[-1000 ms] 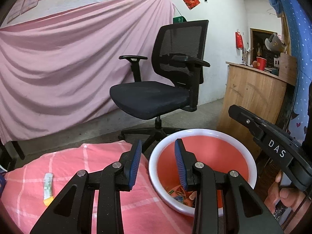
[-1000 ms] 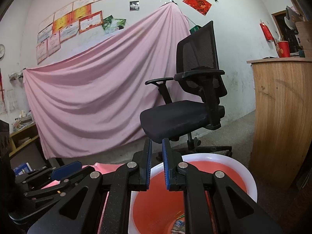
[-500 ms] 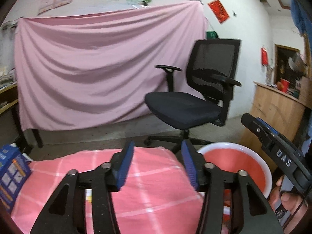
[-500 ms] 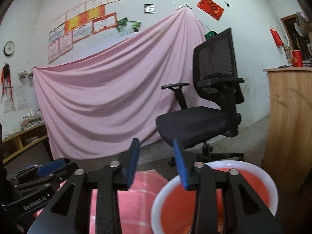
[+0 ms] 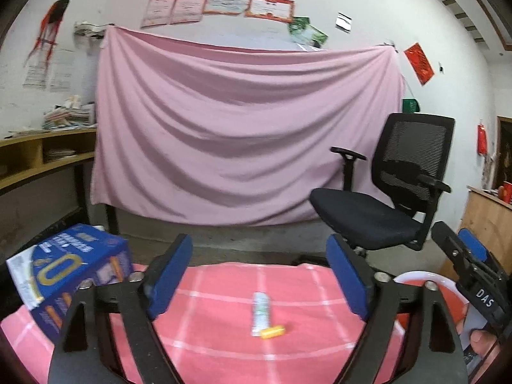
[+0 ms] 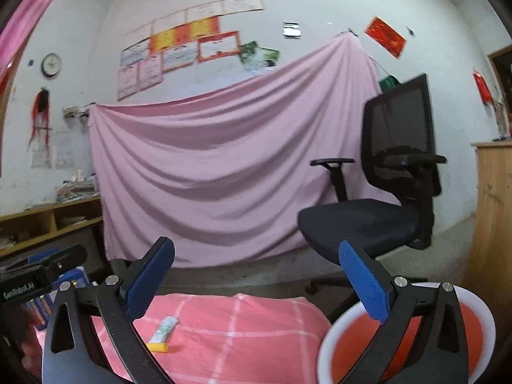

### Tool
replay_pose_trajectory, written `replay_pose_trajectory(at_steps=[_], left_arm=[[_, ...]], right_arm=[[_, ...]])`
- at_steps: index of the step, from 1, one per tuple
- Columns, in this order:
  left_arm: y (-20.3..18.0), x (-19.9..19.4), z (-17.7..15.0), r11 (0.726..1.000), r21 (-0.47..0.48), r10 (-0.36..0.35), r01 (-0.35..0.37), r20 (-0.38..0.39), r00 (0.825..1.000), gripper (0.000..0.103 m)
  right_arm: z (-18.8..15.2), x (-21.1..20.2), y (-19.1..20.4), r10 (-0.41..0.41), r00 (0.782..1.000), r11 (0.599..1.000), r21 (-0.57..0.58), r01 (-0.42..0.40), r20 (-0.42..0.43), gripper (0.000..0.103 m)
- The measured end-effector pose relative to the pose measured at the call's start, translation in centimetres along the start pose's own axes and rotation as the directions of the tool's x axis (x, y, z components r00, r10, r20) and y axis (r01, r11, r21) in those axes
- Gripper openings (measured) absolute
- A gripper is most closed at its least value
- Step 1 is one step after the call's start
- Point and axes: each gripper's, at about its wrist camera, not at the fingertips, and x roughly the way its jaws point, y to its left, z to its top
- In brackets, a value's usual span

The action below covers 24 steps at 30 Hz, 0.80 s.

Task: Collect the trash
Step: 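Move both open tools back over the table toward the remaining trash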

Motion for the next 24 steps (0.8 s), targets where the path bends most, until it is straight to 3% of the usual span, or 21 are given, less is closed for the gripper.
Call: replay_pose_trajectory(at_steps=[1, 2, 7, 14, 19, 24], left_arm=[[0.7, -0.2, -0.2, 1.0, -0.006, 0.013, -0.012, 0.01, 1.0, 0.101], [1.1, -0.4, -0.4, 1.0, -0.012, 0.017, -0.017, 0.02, 1.0, 0.102], [3.4, -1.1, -1.5, 0.999, -0.002, 0.051, -0.051, 0.018, 0.999, 0.102], [5.8, -0.1, -2.5, 0.994, -0.001, 0.114, -0.114, -0.023, 0.993, 0.102], [6.9, 1.3, -3.4, 0.989, 0.026, 0.149, -0.147, -0.101, 0.984, 0.102], [8.0, 3.3, -4.8, 0.985, 0.027, 0.173, -0.172, -0.206, 0.963, 0.102]], right_arm=[[-0.1, 0.1, 0.4, 0.007, 1.0, 1.0, -0.007, -0.007, 0.002, 0.103], [-0.2, 0.2, 0.9, 0.018, 1.0, 1.0, -0.017, -0.018, 0.003, 0.103], [-1.2, 1.0, 3.3, 0.06, 0.998, 0.996, -0.072, -0.061, -0.012, 0.103], [-3.0, 3.1, 5.7, 0.099, 0.987, 0.982, -0.146, -0.117, -0.125, 0.103], [-4.5, 5.4, 6.9, 0.06, 0.962, 0.974, -0.196, -0.114, -0.266, 0.103], [-5.9, 7.3, 7.2, 0.081, 0.913, 0.968, -0.185, -0.167, -0.4, 0.098]])
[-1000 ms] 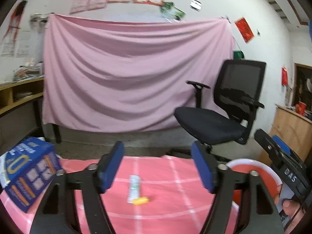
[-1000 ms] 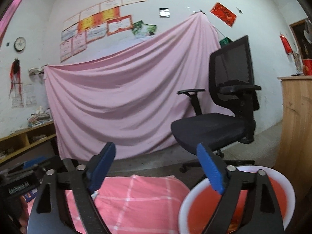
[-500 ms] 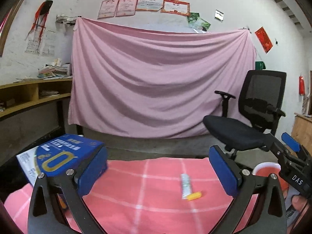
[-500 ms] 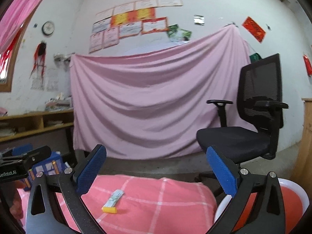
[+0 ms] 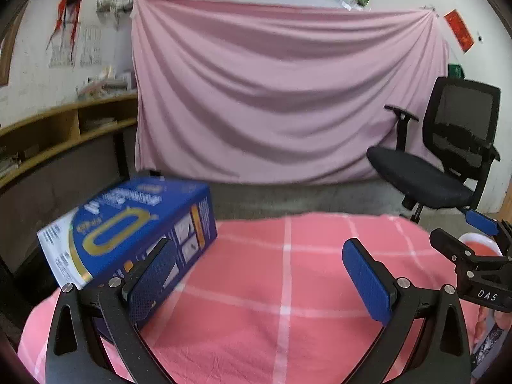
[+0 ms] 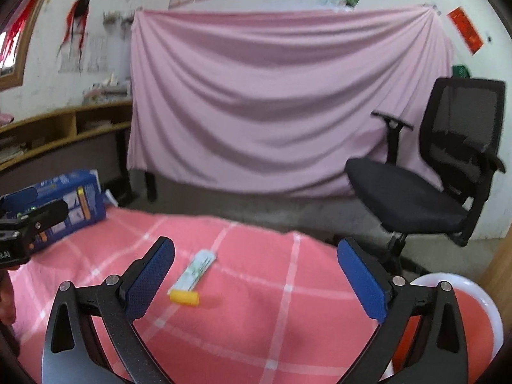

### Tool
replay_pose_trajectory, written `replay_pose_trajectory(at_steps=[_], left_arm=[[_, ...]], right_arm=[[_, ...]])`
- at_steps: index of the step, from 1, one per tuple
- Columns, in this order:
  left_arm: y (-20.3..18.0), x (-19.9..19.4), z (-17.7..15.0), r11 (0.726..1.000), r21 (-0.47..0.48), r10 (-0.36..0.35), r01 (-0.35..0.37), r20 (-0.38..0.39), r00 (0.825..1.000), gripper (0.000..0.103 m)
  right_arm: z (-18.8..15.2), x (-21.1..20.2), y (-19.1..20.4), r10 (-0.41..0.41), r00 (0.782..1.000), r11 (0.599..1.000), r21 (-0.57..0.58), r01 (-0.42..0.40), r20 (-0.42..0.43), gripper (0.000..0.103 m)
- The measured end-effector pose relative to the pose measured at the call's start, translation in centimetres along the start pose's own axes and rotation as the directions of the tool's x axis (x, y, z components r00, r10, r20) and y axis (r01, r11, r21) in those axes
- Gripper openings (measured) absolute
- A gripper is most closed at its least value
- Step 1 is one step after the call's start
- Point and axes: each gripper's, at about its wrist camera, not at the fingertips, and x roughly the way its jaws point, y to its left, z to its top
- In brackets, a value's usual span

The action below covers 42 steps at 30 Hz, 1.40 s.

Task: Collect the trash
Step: 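Move both open tools back over the table toward the remaining trash, then grasp the white tube with the left tool while the right tool grasps the yellow battery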

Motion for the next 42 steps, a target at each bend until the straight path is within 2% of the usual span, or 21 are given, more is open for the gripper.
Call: replay_pose_trajectory(at_steps=[1, 3, 5, 6, 9, 13, 20, 22, 24, 31, 37, 42], left_arm=[[0.1, 0.4, -0.1, 1.0, -0.006, 0.003, -0.003, -0.022, 1.0, 0.102], [0.2, 1.0, -0.2, 1.0, -0.016, 0.003, -0.004, -0.056, 0.998, 0.102], [0.4, 1.6, -0.3, 1.0, -0.022, 0.002, -0.004, -0.095, 0.995, 0.102], [0.3, 1.9, -0.4, 1.0, -0.025, -0.001, -0.002, -0.116, 0.993, 0.102], [0.6, 3.2, -0.6, 1.0, -0.031, -0.012, 0.006, -0.181, 0.983, 0.102], [1.0, 4.3, -0.9, 0.999, -0.045, -0.031, 0.021, -0.242, 0.97, 0.101], [1.6, 5.5, -1.0, 0.996, -0.083, -0.043, 0.017, -0.319, 0.947, 0.101], [1.7, 5.7, -0.9, 0.996, -0.087, -0.048, 0.019, -0.335, 0.941, 0.101], [1.6, 5.9, -0.8, 0.996, -0.083, -0.051, 0.024, -0.349, 0.936, 0.101], [0.6, 6.9, -0.4, 0.996, -0.047, -0.086, 0.073, -0.398, 0.914, 0.101], [-1.7, 7.8, -0.1, 0.993, -0.007, -0.111, 0.119, -0.416, 0.902, 0.101], [-4.8, 9.1, 0.0, 0.984, 0.033, -0.142, 0.174, -0.44, 0.887, 0.095]], right_arm=[[-0.1, 0.5, 0.0, 0.018, 0.999, 1.0, 0.0, -0.018, -0.033, 0.095], [-0.3, 1.4, 0.0, 0.052, 0.994, 0.999, 0.002, -0.052, -0.091, 0.082], [-0.6, 2.0, 0.1, 0.07, 0.989, 0.998, 0.001, -0.071, -0.133, 0.077], [-0.7, 2.3, 0.3, 0.082, 0.984, 0.997, -0.003, -0.083, -0.157, 0.07], [-1.0, 3.3, 0.7, 0.123, 0.967, 0.992, -0.013, -0.129, -0.222, 0.059], [-1.2, 4.3, 1.9, 0.186, 0.939, 0.978, -0.034, -0.204, -0.29, 0.057], [-1.9, 5.5, 3.4, 0.202, 0.903, 0.966, -0.075, -0.248, -0.379, 0.055], [-2.1, 6.1, 3.6, 0.208, 0.888, 0.963, -0.073, -0.26, -0.41, 0.047], [-2.4, 6.5, 3.6, 0.203, 0.879, 0.963, -0.073, -0.258, -0.432, 0.028], [-2.2, 6.1, 1.9, 0.214, 0.884, 0.971, -0.007, -0.239, -0.416, 0.028], [-2.7, 5.0, -1.7, 0.141, 0.903, 0.989, 0.016, -0.147, -0.406, 0.028], [-2.7, 4.0, -4.1, 0.141, 0.915, 0.99, 0.077, -0.121, -0.377, 0.028]])
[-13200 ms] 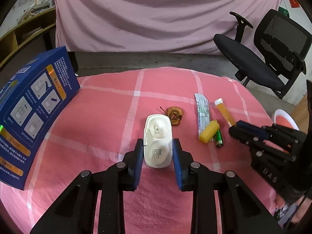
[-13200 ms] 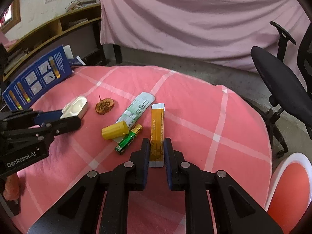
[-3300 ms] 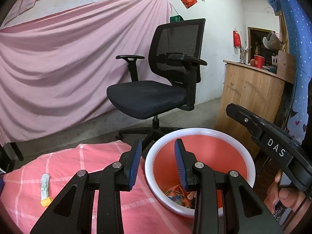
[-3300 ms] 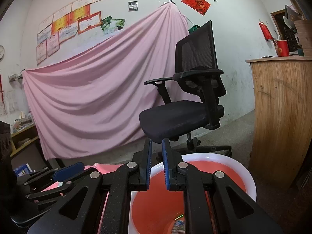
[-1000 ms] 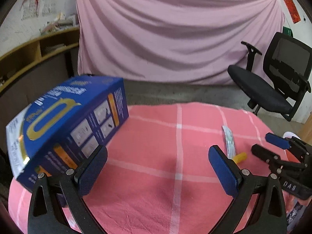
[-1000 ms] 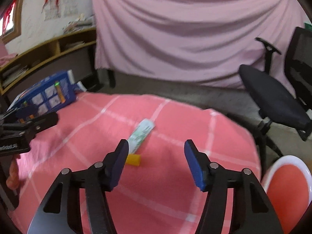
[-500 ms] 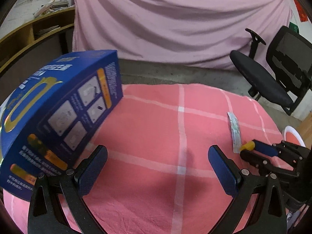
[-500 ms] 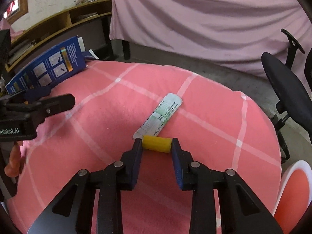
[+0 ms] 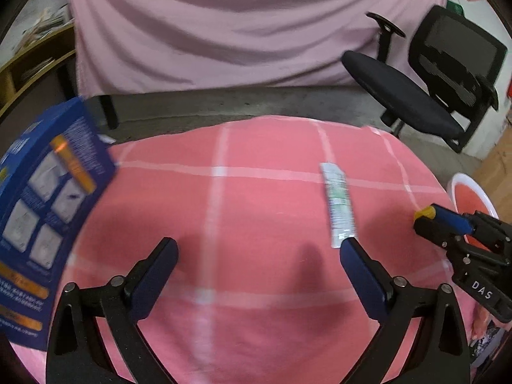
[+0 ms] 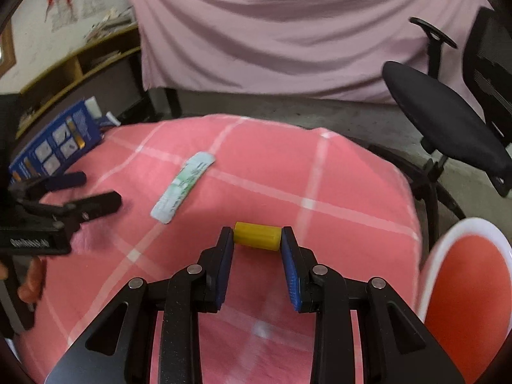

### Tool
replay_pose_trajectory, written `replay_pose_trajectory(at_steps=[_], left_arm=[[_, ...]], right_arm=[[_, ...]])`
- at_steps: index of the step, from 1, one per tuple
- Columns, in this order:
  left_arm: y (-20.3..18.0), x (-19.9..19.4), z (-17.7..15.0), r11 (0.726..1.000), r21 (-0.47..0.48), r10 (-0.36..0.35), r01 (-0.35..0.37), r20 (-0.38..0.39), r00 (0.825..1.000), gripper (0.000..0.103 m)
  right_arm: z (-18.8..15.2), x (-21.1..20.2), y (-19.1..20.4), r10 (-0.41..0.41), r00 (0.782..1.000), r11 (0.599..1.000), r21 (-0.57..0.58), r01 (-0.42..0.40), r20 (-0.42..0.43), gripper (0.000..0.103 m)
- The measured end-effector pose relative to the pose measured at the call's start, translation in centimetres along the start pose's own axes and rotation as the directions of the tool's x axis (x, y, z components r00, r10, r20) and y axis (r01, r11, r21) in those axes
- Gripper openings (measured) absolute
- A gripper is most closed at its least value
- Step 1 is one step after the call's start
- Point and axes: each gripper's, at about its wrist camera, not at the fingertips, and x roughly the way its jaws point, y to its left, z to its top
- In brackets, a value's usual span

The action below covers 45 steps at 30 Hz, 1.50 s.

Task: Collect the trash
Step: 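Grasp the white tube with the left tool while the right tool grasps the yellow battery, then carry tube and battery over the orange bin and open both tools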

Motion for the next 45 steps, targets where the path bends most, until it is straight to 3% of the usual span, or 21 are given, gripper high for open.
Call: replay_pose_trajectory(at_steps=[8, 10, 16, 23, 31, 37, 45], left_arm=[[-4.5, 2.7, 1.4, 0.992, 0.124, -0.027, 0.036, -0.073, 0.997, 0.05], [-5.1, 3.3, 1.7, 0.991, 0.13, -0.008, 0.019, -0.08, 0.997, 0.045], [-6.3, 3.9, 2.1, 0.99, 0.142, 0.005, 0.008, -0.091, 0.996, 0.018], [-7.4, 3.1, 1.5, 0.99, 0.138, -0.002, 0.013, -0.076, 0.997, 0.017], [-7.4, -1.0, 1.3, 0.995, 0.046, -0.089, 0.085, 0.088, 0.992, 0.017], [-9.3, -4.2, 1.6, 0.991, 0.043, -0.132, 0.125, 0.226, 0.965, 0.017], [-12.1, -8.2, 2.0, 0.988, 0.109, -0.144, 0.112, 0.354, 0.924, 0.017]], right_arm=[[-0.3, -1.3, -0.8, 0.004, 0.999, 1.0, 0.016, -0.004, 0.046, 0.028], [-0.4, -1.5, -1.0, 0.008, 0.999, 1.0, 0.022, -0.01, 0.053, 0.028], [-0.6, -1.9, -0.9, 0.012, 0.997, 1.0, 0.023, -0.014, 0.073, 0.028], [-0.8, -2.8, -1.4, 0.008, 0.994, 0.999, 0.046, -0.013, 0.107, 0.028], [-1.3, -5.1, -1.9, -0.016, 0.977, 0.997, 0.072, 0.0, 0.212, 0.028], [-1.8, -7.6, -2.6, -0.054, 0.944, 0.996, 0.083, 0.029, 0.326, 0.028], [-2.2, -11.2, -3.5, -0.104, 0.869, 0.992, 0.114, 0.055, 0.484, 0.028]])
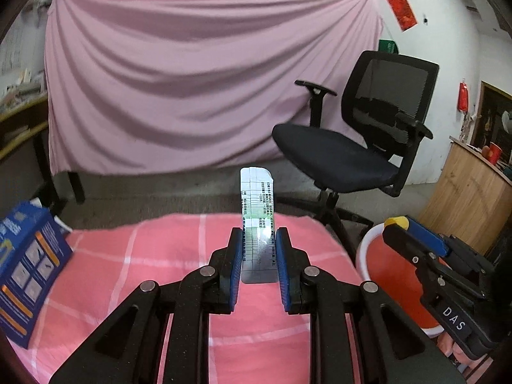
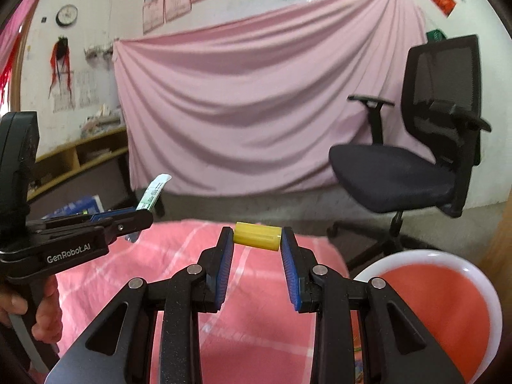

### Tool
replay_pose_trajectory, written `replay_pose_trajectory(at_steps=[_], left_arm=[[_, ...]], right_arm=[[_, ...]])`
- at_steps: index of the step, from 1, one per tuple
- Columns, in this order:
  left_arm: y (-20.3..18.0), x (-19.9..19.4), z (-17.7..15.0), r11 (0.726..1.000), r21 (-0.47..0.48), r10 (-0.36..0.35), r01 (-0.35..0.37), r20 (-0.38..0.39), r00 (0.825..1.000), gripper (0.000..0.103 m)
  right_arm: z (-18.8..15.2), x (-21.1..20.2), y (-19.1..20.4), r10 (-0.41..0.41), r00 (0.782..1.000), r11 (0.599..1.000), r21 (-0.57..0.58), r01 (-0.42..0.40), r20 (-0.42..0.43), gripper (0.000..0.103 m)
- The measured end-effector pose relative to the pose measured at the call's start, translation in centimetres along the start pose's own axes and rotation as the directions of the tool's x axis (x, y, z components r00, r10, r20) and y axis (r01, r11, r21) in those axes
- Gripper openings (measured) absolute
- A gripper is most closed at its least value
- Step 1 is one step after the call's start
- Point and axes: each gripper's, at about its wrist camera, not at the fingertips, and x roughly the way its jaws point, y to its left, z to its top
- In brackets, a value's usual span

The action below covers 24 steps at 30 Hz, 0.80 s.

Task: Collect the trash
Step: 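Carry tube and battery over the orange bin and open both tools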

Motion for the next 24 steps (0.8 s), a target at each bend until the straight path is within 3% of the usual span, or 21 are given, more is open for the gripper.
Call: replay_pose_trajectory(at_steps=[7, 15, 24], left_arm=[[-1.4, -2.1, 0.5, 0.999, 0.042, -0.001, -0.002, 0.083, 0.997, 0.017], [-4.3, -3.8, 0.4, 0.989, 0.149, -0.024, -0.003, 0.182, 0.983, 0.017], [-7.4, -4.1, 0.1, 0.976, 0.212, -0.098, 0.052, 0.213, 0.972, 0.017]], right_arm=[[0.8, -2.0, -0.7, -0.025, 0.992, 1.0, 0.019, 0.023, 0.125, 0.028], [1.3, -4.5, -1.9, -0.087, 0.964, 0.995, 0.059, 0.075, 0.25, 0.028], [1.0, -6.3, -4.6, -0.162, 0.944, 0.984, 0.118, 0.133, 0.287, 0.028]])
